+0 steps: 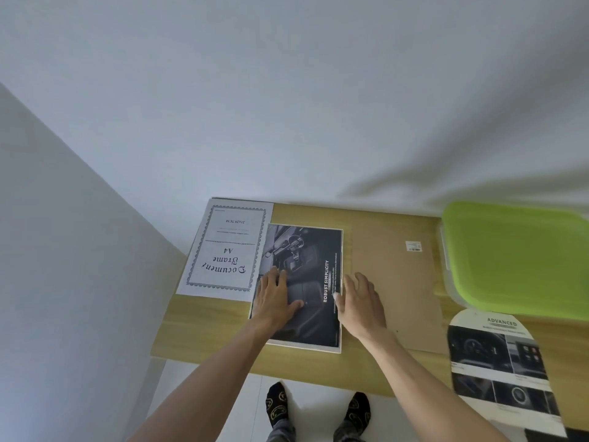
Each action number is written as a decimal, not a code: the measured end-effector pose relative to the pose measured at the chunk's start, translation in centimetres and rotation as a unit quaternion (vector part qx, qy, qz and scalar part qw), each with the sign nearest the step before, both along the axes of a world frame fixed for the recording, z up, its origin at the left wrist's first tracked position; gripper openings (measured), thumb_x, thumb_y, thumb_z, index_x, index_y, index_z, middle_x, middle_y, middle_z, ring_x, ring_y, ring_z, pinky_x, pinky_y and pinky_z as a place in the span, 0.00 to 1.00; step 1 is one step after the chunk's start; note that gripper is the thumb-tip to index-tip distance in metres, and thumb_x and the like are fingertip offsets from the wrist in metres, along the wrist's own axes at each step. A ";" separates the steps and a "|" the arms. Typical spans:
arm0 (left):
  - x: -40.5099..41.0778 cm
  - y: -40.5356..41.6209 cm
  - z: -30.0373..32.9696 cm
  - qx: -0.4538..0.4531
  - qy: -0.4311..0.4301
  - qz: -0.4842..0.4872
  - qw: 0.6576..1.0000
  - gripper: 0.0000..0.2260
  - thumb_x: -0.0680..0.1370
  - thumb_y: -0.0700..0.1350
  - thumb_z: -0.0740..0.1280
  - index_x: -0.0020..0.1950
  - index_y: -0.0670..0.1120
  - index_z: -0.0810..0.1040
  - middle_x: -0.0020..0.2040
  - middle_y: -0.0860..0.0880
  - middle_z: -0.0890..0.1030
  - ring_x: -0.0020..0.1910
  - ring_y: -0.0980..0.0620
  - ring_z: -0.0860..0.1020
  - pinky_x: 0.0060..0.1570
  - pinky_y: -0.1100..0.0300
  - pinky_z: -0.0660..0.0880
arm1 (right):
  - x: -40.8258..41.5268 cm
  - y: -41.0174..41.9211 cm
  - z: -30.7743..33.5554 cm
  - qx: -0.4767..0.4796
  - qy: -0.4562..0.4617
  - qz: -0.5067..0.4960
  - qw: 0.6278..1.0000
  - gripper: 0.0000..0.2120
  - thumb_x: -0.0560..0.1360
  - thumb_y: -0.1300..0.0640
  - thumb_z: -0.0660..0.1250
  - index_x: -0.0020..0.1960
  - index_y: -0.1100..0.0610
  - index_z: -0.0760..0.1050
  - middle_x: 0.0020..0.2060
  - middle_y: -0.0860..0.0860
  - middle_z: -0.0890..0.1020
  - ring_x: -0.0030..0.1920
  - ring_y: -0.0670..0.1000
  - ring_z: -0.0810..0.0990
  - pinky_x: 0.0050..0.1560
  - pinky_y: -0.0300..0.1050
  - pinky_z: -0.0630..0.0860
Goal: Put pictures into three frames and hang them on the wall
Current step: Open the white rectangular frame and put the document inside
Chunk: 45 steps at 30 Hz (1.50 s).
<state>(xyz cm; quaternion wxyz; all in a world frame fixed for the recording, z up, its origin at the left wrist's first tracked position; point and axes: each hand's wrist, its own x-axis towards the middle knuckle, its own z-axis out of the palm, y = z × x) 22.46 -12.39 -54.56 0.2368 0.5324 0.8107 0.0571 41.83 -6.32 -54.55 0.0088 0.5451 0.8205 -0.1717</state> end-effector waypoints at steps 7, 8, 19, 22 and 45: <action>-2.5 -2.3 -2.0 -0.111 0.026 -0.097 0.989 0.58 0.70 0.72 0.63 0.77 0.37 0.32 0.77 0.39 0.32 0.76 0.42 0.31 0.76 0.47 0.35 | -4.1 -2.5 -1.3 -0.110 -0.069 -0.029 0.991 0.38 0.82 0.39 0.53 0.80 0.64 0.47 0.79 0.63 0.47 0.79 0.61 0.49 0.78 0.53 0.52; -2.5 -2.4 -2.2 -0.111 0.023 -0.100 0.988 0.58 0.70 0.71 0.64 0.77 0.37 0.32 0.77 0.39 0.32 0.76 0.41 0.30 0.76 0.47 0.35 | -4.5 -2.8 -1.5 -0.124 -0.068 -0.043 0.989 0.40 0.81 0.39 0.54 0.80 0.65 0.44 0.79 0.63 0.45 0.80 0.61 0.46 0.79 0.53 0.50; -2.7 -2.5 -2.2 -0.068 -0.008 -0.085 0.994 0.54 0.72 0.65 0.68 0.78 0.39 0.36 0.79 0.40 0.37 0.78 0.44 0.35 0.76 0.53 0.35 | -5.9 -3.2 -0.9 -0.143 0.021 -0.139 0.980 0.36 0.80 0.40 0.60 0.79 0.61 0.58 0.79 0.57 0.50 0.79 0.58 0.50 0.78 0.53 0.55; -2.9 -2.7 -2.2 -0.061 -0.026 -0.081 0.994 0.54 0.72 0.65 0.68 0.78 0.39 0.36 0.79 0.41 0.36 0.77 0.45 0.34 0.77 0.53 0.36 | -5.9 -3.2 -0.4 -0.131 0.049 -0.156 0.978 0.29 0.80 0.42 0.61 0.76 0.56 0.66 0.80 0.55 0.55 0.79 0.57 0.53 0.78 0.52 0.55; -3.7 -3.5 -2.7 -0.030 -0.043 -0.075 0.996 0.50 0.74 0.62 0.68 0.79 0.41 0.40 0.80 0.44 0.39 0.78 0.48 0.37 0.76 0.57 0.36 | -7.6 -3.3 1.0 -0.113 0.267 -0.335 0.897 0.06 0.74 0.60 0.68 0.50 0.57 0.81 0.45 0.49 0.85 0.47 0.55 0.84 0.48 0.46 0.76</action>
